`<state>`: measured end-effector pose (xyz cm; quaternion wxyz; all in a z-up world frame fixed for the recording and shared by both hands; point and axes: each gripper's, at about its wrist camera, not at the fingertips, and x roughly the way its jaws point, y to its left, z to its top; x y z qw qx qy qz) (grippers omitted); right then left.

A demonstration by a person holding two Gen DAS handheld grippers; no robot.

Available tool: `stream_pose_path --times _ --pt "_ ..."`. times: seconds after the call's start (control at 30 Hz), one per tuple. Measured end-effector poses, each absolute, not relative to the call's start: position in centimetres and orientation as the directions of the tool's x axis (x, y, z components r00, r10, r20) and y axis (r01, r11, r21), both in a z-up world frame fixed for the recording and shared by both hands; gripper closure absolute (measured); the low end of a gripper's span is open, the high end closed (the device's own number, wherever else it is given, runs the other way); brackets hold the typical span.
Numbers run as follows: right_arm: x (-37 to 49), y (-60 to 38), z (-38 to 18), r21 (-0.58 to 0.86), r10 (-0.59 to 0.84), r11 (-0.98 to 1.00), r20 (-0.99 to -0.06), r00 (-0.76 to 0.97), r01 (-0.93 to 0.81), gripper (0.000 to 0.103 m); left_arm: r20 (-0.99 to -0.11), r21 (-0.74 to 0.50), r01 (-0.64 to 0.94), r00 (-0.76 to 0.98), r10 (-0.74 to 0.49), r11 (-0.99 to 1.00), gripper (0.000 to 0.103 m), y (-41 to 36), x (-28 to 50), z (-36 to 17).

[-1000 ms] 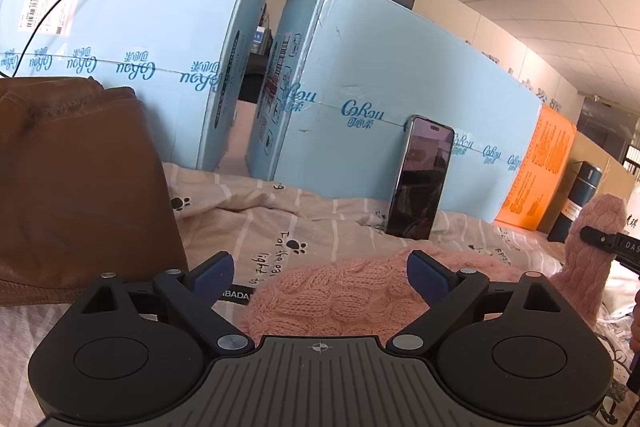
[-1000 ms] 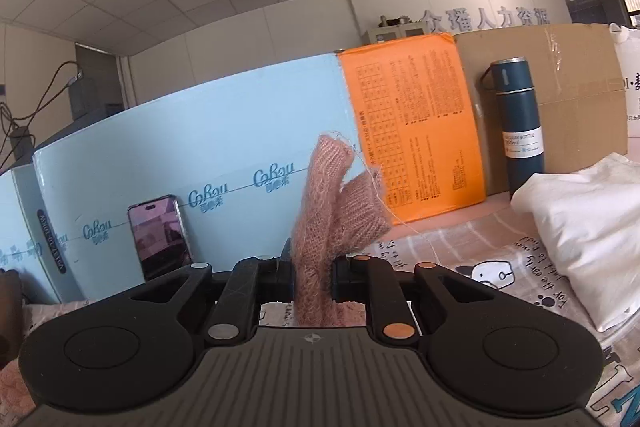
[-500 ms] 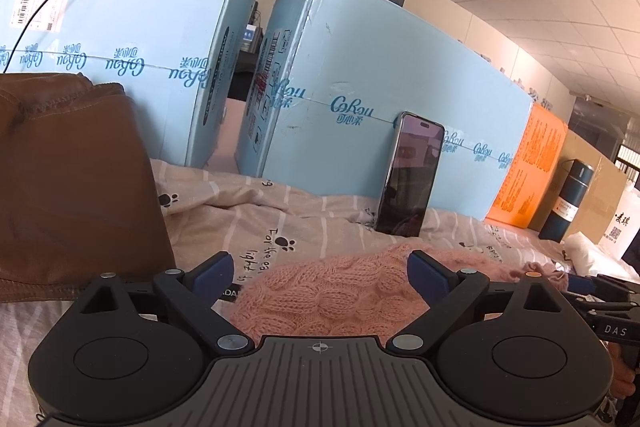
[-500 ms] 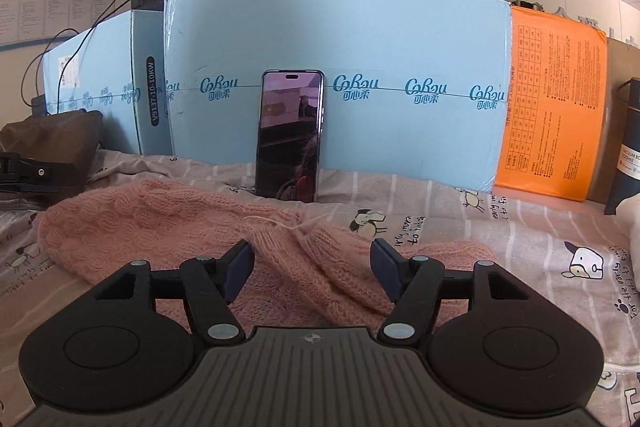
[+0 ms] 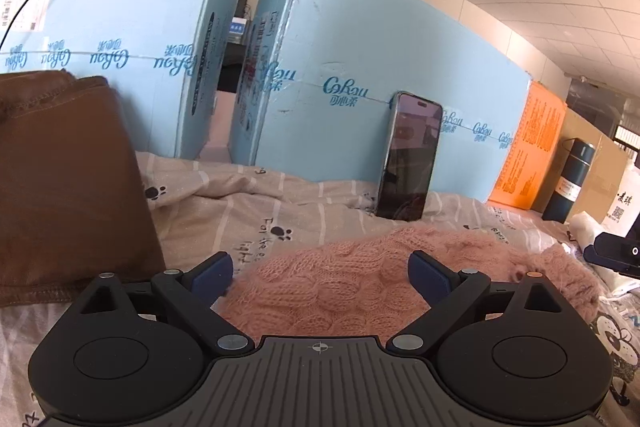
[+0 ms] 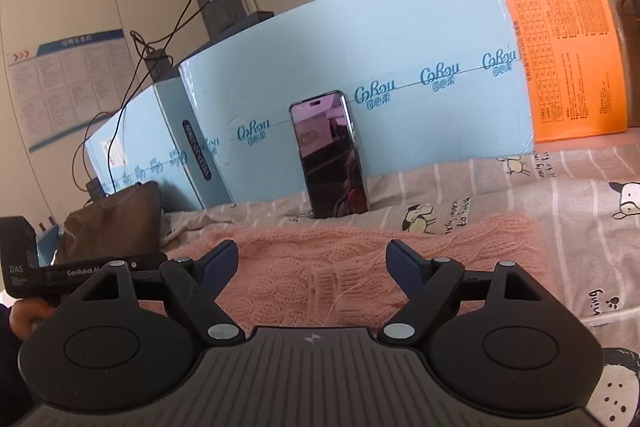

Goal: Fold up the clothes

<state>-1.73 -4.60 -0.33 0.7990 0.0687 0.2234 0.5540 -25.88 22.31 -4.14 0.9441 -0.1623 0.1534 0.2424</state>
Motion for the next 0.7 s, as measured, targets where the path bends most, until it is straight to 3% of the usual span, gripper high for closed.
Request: stream_pose_path --times 0.13,0.2,0.3,0.47,0.7 --pt "-0.3 -7.1 -0.3 0.372 0.804 0.594 -0.307 0.509 -0.713 0.02 -0.36 -0.049 -0.45 0.841 0.404 0.892 0.002 21.8 -22.1 -3.3" --pt "0.4 -8.1 -1.2 0.4 0.752 0.659 -0.341 0.564 -0.637 0.019 -0.433 0.045 -0.487 0.777 0.457 0.872 0.002 22.5 -19.3 -4.2" --pt "1.5 -8.9 -2.6 0.45 0.716 0.697 -0.403 0.57 -0.558 0.018 -0.597 0.083 -0.488 0.674 0.436 0.869 0.001 24.1 -16.4 -6.3" --pt "2.9 -8.4 -4.3 0.517 0.715 0.699 -0.48 0.509 -0.494 0.018 -0.569 0.03 -0.514 0.697 0.438 0.857 0.0 24.0 -18.2 -4.9" --pt "3.5 -7.5 -5.2 0.597 0.751 0.656 -0.459 0.475 -0.461 0.012 -0.59 -0.26 -0.565 0.735 0.335 0.783 0.0 24.3 -24.2 -4.4"
